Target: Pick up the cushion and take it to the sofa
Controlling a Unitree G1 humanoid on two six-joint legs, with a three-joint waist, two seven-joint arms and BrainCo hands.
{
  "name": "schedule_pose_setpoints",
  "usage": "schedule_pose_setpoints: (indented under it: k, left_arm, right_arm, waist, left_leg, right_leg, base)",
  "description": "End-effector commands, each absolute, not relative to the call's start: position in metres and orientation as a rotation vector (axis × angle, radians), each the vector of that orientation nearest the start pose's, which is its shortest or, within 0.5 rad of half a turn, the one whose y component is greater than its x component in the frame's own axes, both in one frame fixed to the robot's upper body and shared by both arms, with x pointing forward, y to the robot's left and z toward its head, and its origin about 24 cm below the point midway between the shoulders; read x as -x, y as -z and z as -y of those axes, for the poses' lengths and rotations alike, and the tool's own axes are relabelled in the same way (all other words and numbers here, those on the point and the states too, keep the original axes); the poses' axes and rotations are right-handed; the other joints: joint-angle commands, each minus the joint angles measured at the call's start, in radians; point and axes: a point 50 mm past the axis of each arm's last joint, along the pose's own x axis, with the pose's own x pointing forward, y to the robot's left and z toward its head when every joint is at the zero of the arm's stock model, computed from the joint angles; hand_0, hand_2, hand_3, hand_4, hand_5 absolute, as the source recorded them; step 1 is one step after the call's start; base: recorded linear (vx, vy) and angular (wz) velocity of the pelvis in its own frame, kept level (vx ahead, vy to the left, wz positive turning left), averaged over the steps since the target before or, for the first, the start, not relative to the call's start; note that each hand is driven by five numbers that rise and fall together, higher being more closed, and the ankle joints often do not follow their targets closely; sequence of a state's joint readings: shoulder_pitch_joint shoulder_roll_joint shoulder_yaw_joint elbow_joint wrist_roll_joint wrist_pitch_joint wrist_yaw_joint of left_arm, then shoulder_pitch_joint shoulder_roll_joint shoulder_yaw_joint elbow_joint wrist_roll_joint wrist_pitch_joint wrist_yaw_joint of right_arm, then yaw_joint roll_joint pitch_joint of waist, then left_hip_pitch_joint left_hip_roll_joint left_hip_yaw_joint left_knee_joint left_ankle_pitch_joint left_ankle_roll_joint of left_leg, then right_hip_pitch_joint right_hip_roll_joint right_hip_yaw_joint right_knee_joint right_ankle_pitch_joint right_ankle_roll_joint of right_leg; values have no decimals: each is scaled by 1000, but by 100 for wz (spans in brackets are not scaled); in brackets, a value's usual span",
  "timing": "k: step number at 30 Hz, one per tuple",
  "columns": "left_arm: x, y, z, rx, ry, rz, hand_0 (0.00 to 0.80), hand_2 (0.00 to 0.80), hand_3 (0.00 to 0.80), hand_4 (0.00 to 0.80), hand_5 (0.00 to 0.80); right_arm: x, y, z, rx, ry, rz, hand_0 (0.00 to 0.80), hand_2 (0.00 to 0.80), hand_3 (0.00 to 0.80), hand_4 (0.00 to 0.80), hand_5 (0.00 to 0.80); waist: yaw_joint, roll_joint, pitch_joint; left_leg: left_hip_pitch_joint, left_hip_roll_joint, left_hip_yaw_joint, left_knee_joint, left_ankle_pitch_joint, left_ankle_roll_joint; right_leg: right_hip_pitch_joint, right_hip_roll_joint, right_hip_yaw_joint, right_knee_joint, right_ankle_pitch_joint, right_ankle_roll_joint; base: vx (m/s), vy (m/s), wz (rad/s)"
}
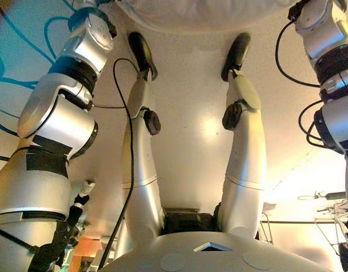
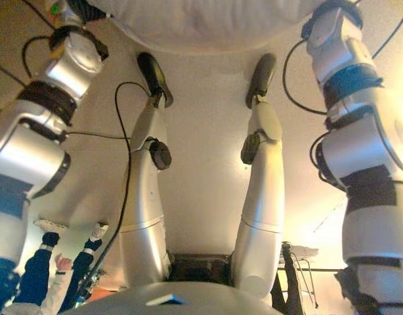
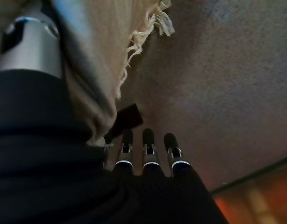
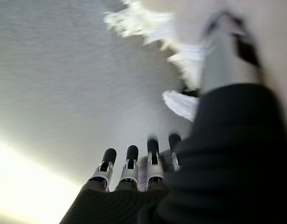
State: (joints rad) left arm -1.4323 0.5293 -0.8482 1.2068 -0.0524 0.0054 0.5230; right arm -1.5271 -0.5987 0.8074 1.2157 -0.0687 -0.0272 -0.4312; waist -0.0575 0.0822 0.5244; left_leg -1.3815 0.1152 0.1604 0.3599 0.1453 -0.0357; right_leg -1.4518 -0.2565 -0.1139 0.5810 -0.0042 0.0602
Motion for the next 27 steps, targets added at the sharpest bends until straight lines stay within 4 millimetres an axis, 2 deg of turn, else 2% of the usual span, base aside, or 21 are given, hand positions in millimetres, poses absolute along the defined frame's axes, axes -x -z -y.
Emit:
schedule_pose_setpoints:
  k: [1, 3, 5, 6, 7, 9, 10, 11, 12, 13, 14, 15, 19, 22, 23, 24, 25, 27]
  left_arm:
    - [-419, -316, -148, -1024, -240, 559, 0, 0, 0, 0, 0]
    - [-422, -305, -145, -1047, -85, 475, 0, 0, 0, 0, 0]
    - [-422, -296, -147, -1001, 55, 426, 0, 0, 0, 0, 0]
    - [-420, -286, -144, -965, 133, 405, 0, 0, 0, 0, 0]
    - [-420, -279, -150, -990, 130, 367, 0, 0, 0, 0, 0]
    - [-414, -270, -157, -973, 235, 358, 0, 0, 0, 0, 0]
    - [-408, -257, -154, -922, 348, 355, 251, 251, 251, 251, 251]
    - [-403, -250, -149, -891, 413, 366, 681, 681, 681, 681, 681]
    - [-398, -244, -140, -846, 498, 373, 800, 800, 800, 800, 800]
    - [-394, -240, -131, -806, 564, 375, 800, 800, 800, 800, 800]
    - [-390, -237, -122, -774, 618, 378, 800, 800, 800, 800, 800]
    - [-387, -236, -114, -756, 658, 385, 800, 800, 800, 800, 800]
    - [-379, -226, -92, -696, 750, 367, 800, 800, 800, 800, 800]
    - [-377, -221, -85, -601, 744, 343, 800, 800, 800, 800, 800]
    - [-365, -233, -79, -516, 849, 513, 800, 800, 800, 800, 800]
    - [-367, -237, -84, -443, 836, 498, 800, 800, 800, 800, 800]
    - [-378, -223, -92, -317, 790, 303, 800, 800, 800, 800, 800]
    - [-378, -204, -104, -274, 786, 295, 800, 800, 800, 800, 800]
  right_arm:
    - [-406, -368, 181, 1005, 168, 590, 0, 0, 0, 0, 0]
    - [-408, -341, 193, 813, -70, 507, 0, 0, 0, 0, 0]
    - [-405, -317, 188, 667, -273, 492, 0, 0, 0, 0, 0]
    - [-401, -307, 178, 628, -380, 486, 0, 0, 0, 0, 0]
    - [-395, -300, 172, 608, -473, 476, 0, 0, 0, 0, 0]
    - [-386, -292, 171, 591, -595, 455, 0, 0, 0, 0, 0]
    - [-377, -289, 169, 588, -677, 434, 0, 0, 0, 0, 0]
    - [-372, -287, 165, 577, -731, 424, 0, 0, 0, 0, 0]
    - [-368, -287, 157, 560, -799, 418, 0, 0, 0, 0, 0]
    - [-365, -290, 149, 531, -852, 420, 169, 169, 169, 169, 169]
    - [-362, -292, 142, 491, -906, 426, 558, 558, 558, 558, 558]
    - [-360, -293, 136, 452, -960, 430, 800, 800, 800, 800, 800]
    - [-355, -292, 117, 410, -1036, 440, 800, 800, 800, 800, 800]
    - [-356, -286, 116, 355, -1006, 458, 800, 800, 800, 800, 800]
    - [-357, -282, 119, 329, -993, 464, 800, 800, 800, 800, 800]
    - [-359, -275, 126, 298, -988, 461, 800, 800, 800, 800, 800]
    - [-359, -268, 132, 273, -982, 459, 800, 800, 800, 800, 800]
    - [-359, -249, 141, 258, -957, 448, 800, 800, 800, 800, 800]
  waist:
    - [-12, 81, -4]
    - [-22, 50, -4]
    - [-30, 34, -4]
    - [-36, 29, -4]
    - [-40, 26, -4]
    - [-44, 28, -4]
    - [-42, 42, -4]
    - [-38, 51, -4]
    - [-33, 59, -4]
    - [-27, 63, -4]
    - [-23, 65, -4]
    - [-19, 65, -4]
    - [-9, 52, -4]
    - [-3, 34, -4]
    - [-1, 25, -4]
    - [-2, 16, -4]
    - [-2, 12, -4]
    - [2, 5, -4]
  left_leg:
    - [-27, 49, -61, 89, -150, -49]
    - [-47, 52, -69, 99, -154, -48]
    - [-51, 55, -67, 87, -153, -53]
    - [-62, 54, -64, 86, -153, -55]
    - [-69, 53, -62, 83, -152, -56]
    - [-76, 53, -60, 81, -148, -60]
    - [-85, 54, -53, 92, -147, -64]
    - [-91, 55, -50, 102, -149, -65]
    - [-98, 56, -50, 110, -152, -65]
    - [-105, 57, -53, 116, -153, -64]
    - [-110, 58, -57, 122, -155, -63]
    - [-115, 57, -61, 128, -157, -62]
    - [-132, 51, -89, 145, -153, -63]
    - [-130, 44, -111, 142, -138, -62]
    - [-122, 42, -120, 135, -131, -63]
    - [-100, 42, -127, 122, -125, -65]
    - [-77, 39, -130, 111, -118, -67]
    - [-12, 34, -138, 79, -103, -78]
  right_leg:
    - [-10, 3, 120, -40, -1, 91]
    - [-17, 4, 106, -32, -3, 100]
    - [-17, 10, 101, -52, -3, 103]
    - [-27, 14, 102, -60, -1, 106]
    - [-33, 15, 100, -66, -1, 106]
    - [-41, 13, 97, -70, -2, 105]
    - [-57, 9, 105, -63, 1, 106]
    - [-67, 6, 109, -53, 0, 104]
    - [-76, 1, 113, -46, -3, 102]
    - [-82, -5, 113, -37, -5, 101]
    - [-85, -11, 112, -31, -7, 99]
    - [-87, -15, 110, -26, -9, 98]
    - [-87, -24, 100, -12, -6, 99]
    - [-71, -26, 89, -13, -1, 101]
    - [-58, -27, 84, -19, 2, 102]
    - [-32, -27, 78, -30, 3, 102]
    - [-6, -27, 74, -42, 6, 103]
    - [67, -26, 61, -78, 13, 107]
  base:
    - [15, -30, 6]
    - [12, -61, 6]
    - [27, -53, 7]
    - [30, -23, 12]
    - [21, -17, 12]
    - [10, 10, 5]
    - [13, 37, 5]
    - [18, 37, 14]
    - [9, 12, 16]
    - [0, -12, 15]
    - [-11, -38, 11]
    - [-20, -54, 10]
    - [-36, -63, 9]
    - [-52, -94, 0]
    - [-48, -90, -3]
    - [-48, -79, -5]
    - [-46, -76, -5]
    - [-53, -84, -6]
